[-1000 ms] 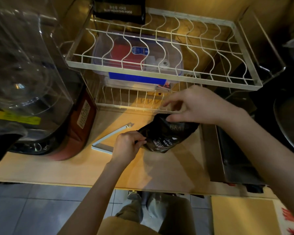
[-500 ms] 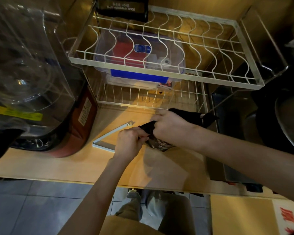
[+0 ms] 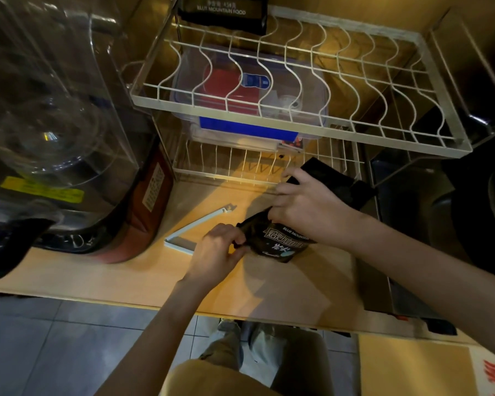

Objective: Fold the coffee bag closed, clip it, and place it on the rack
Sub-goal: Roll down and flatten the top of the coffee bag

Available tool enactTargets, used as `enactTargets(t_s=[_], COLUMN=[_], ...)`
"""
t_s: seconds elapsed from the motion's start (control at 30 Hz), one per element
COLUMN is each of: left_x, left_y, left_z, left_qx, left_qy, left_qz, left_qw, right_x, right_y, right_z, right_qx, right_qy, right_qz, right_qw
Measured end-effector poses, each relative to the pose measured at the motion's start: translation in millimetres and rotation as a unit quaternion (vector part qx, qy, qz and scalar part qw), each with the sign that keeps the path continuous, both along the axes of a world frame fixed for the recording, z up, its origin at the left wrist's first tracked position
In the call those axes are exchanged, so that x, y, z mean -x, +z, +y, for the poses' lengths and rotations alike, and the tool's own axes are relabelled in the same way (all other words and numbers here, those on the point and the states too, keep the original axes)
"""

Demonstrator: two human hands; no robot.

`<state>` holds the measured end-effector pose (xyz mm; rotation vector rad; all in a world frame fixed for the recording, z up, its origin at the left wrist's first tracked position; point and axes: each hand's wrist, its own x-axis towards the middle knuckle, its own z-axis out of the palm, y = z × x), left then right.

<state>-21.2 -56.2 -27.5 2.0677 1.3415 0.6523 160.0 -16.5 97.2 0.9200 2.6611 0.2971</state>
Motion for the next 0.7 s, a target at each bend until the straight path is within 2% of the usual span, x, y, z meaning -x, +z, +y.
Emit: enactTargets(t_s=[0.1, 0.23, 0.33, 0.43, 0.5, 0.57, 0.63, 0.67, 0.7], left_x=[5, 1, -1, -1, 0, 1, -1, -2, -2], left_y=[-8, -12, -13, -17, -20, -22, -22, -20, -16], left_z=[0, 1, -1, -1, 0, -1, -2, -1, 2], left_qx=[0.04, 0.012, 0.011, 0.014, 0.013, 0.019, 0.039, 0.056, 0.077], left_qy=[-0.024, -0.039, -0.031, -0.027, -0.023, -0.025, -0.031, -0.035, -0.044], left_qz=[0.035, 0.068, 0.045, 0.031, 0.03, 0.033, 0.04, 0.049, 0.06], left_qw=[0.998, 0.997, 0.998, 0.999, 0.999, 0.999, 0.998, 0.997, 0.994], right_x=[-2, 3, -2, -15, -15, -16, -23, -24, -21], right_y=[2, 9, 20, 23, 19, 11, 7, 9, 8], right_z=[0, 0, 6, 9, 4, -2, -9, -12, -15], right_qx=[0.022, 0.066, 0.039, 0.044, 0.0, -0.01, 0.08, 0.127, 0.199], right_qy=[0.004, 0.002, -0.009, -0.005, 0.024, 0.026, 0.037, 0.043, -0.002], right_qz=[0.009, -0.031, -0.033, 0.002, 0.026, 0.086, 0.178, 0.261, 0.338], right_qw=[1.0, 0.997, 0.999, 0.999, 0.999, 0.996, 0.98, 0.956, 0.92])
